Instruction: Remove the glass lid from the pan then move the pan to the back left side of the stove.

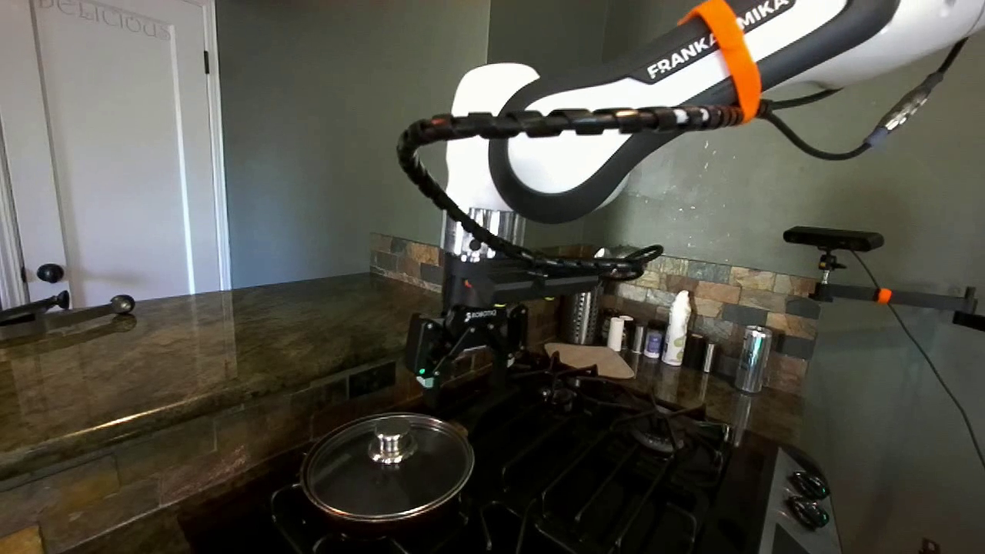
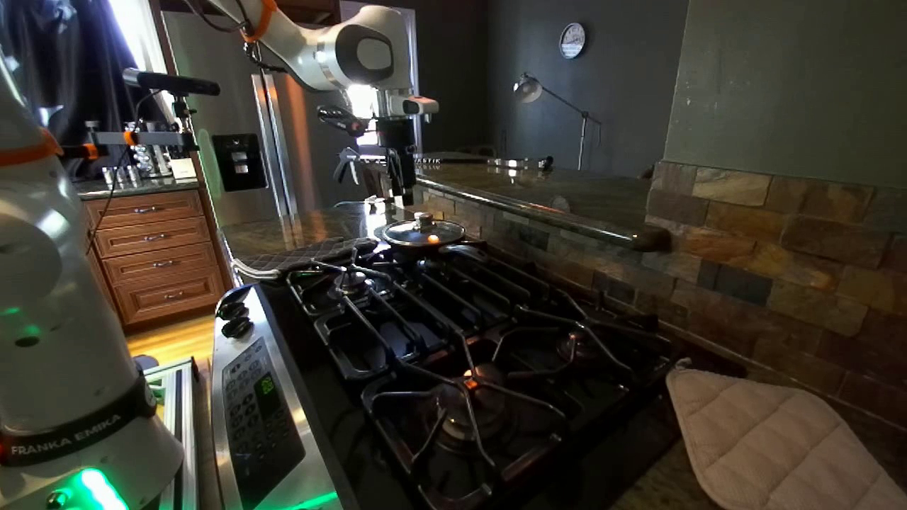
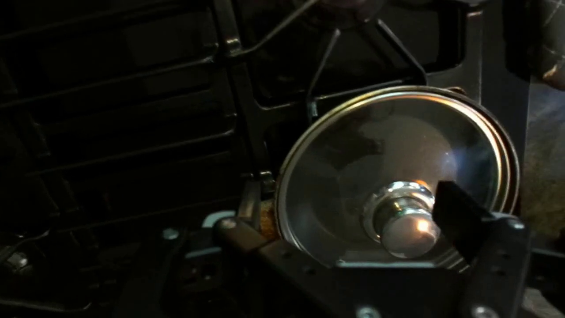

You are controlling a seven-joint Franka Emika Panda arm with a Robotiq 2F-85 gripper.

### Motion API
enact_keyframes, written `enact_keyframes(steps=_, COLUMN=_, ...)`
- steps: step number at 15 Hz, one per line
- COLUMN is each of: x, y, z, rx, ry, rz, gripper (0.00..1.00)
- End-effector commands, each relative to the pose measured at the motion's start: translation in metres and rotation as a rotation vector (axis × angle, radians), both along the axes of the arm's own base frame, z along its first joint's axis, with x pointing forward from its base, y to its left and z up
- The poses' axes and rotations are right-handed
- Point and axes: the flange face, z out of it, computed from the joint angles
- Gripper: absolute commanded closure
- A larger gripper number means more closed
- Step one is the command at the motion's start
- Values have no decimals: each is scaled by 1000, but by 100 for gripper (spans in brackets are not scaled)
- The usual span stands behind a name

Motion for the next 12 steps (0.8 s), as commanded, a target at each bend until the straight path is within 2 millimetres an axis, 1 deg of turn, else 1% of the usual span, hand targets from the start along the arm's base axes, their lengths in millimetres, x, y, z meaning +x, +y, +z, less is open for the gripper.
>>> enact_keyframes(steps=1, x=23, y=22, z=-16, rx=36, ry=-51, rz=-46, gripper=0)
enact_keyframes(steps=2, x=28, y=24, z=-20, rx=40, ry=-70, rz=-45, gripper=0)
enact_keyframes(steps=3, x=31, y=24, z=-25, rx=11, ry=-48, rz=-45, gripper=0)
enact_keyframes(steps=4, x=20, y=18, z=-17, rx=29, ry=-51, rz=-27, gripper=0)
enact_keyframes(steps=7, x=28, y=19, z=-25, rx=21, ry=-43, rz=-32, gripper=0)
enact_keyframes(steps=8, x=31, y=16, z=-27, rx=18, ry=-84, rz=-51, gripper=0)
enact_keyframes(steps=10, x=34, y=13, z=-34, rx=35, ry=-92, rz=-13, gripper=0)
enact_keyframes(steps=12, x=36, y=15, z=-38, rx=49, ry=-109, rz=16, gripper=0)
